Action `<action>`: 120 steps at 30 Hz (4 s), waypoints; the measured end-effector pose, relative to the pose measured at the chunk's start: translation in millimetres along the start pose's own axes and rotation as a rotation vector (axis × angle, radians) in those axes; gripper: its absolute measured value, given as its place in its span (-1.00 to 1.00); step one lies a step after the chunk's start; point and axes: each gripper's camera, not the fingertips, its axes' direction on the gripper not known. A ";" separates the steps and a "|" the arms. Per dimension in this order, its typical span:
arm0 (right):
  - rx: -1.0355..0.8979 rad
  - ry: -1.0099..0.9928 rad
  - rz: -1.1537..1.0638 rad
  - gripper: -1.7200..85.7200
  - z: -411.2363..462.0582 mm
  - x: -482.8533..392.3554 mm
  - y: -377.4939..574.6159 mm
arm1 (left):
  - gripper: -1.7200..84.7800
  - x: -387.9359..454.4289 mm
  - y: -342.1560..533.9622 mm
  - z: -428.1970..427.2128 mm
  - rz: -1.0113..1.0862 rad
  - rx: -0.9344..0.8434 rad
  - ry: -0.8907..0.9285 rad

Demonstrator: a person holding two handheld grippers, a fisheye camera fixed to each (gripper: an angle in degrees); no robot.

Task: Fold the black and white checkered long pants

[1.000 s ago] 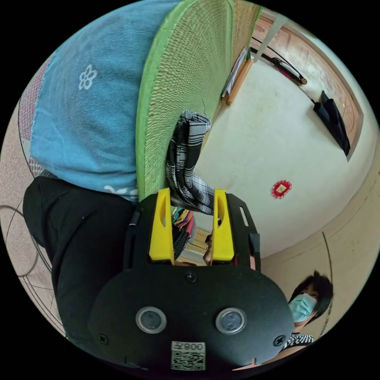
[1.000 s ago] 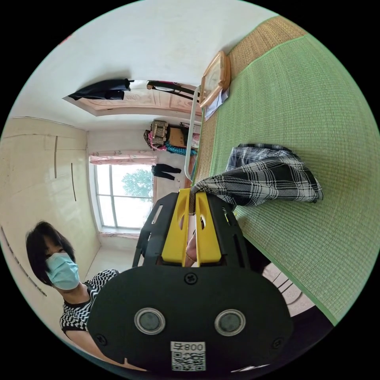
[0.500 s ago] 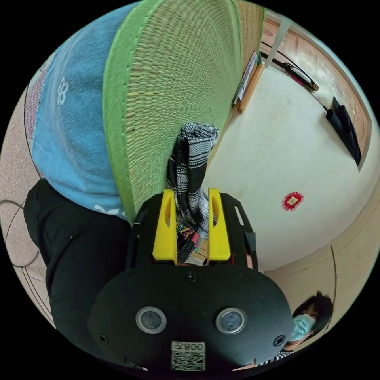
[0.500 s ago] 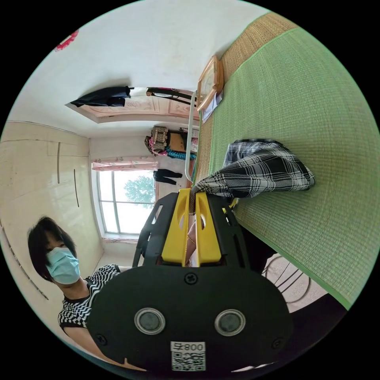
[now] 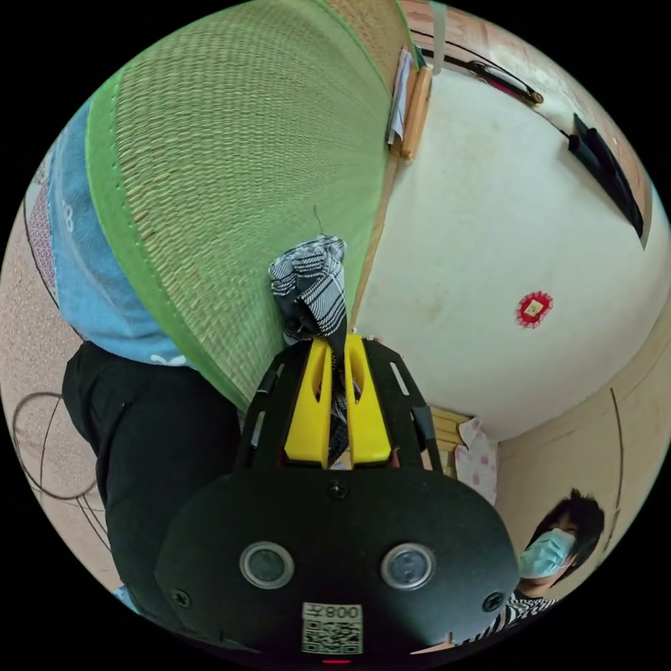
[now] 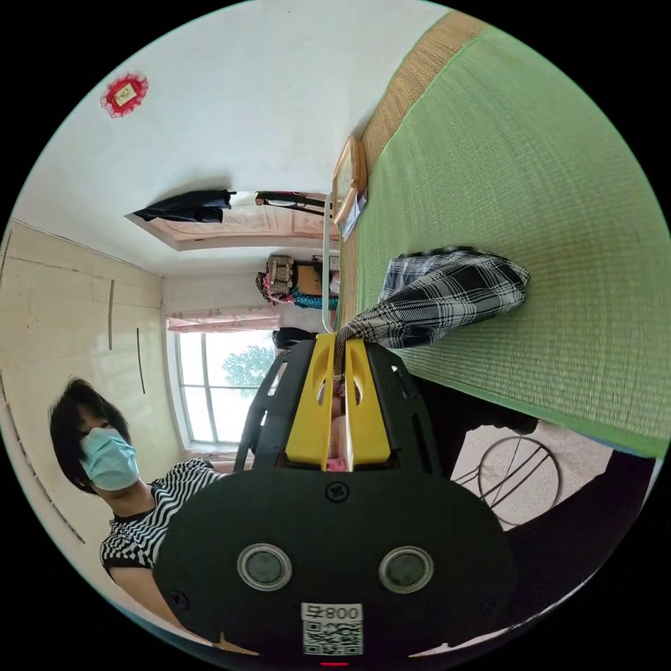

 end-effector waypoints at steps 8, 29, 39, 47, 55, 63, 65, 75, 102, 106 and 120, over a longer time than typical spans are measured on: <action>0.140 -0.083 0.020 -0.92 -82.4 40.9 90.1 | -0.87 67.6 79.6 21.7 0.110 -0.160 -0.004; 0.444 -0.177 -0.088 -0.93 -280.6 74.0 301.2 | -0.87 241.8 351.7 155.0 0.287 -0.498 0.077; 0.557 -0.208 -0.191 -0.92 -415.8 72.9 287.7 | -0.87 370.9 470.8 274.6 0.405 -0.597 0.013; 0.807 0.012 -0.525 -0.92 -656.8 -73.4 277.3 | -0.87 583.9 615.5 486.4 0.722 -0.797 0.198; 0.995 0.228 -0.512 -0.92 -756.1 -45.1 334.5 | -0.87 658.0 746.1 651.6 0.855 -0.994 0.237; 0.900 0.063 -0.119 -0.92 -691.7 206.1 309.3 | -0.87 588.7 774.0 749.5 0.693 -1.097 -0.090; 0.899 0.025 -0.124 -0.92 -677.6 229.0 309.6 | -0.87 601.7 790.2 758.3 0.697 -1.114 -0.039; 0.918 0.050 -0.111 -0.91 -656.7 253.1 324.0 | -0.86 676.4 866.5 779.7 0.952 -1.191 -0.121; 1.089 0.803 0.052 -0.96 -707.6 174.7 243.3 | -0.96 736.6 975.3 817.4 1.201 -0.914 -0.249; 1.093 0.809 0.043 -0.96 -691.8 178.2 236.1 | -0.96 742.0 995.6 829.1 1.335 -0.900 -0.312; 0.816 1.064 -0.222 -0.96 -493.0 128.2 205.1 | -0.96 727.1 1013.8 835.6 1.428 -0.904 -0.273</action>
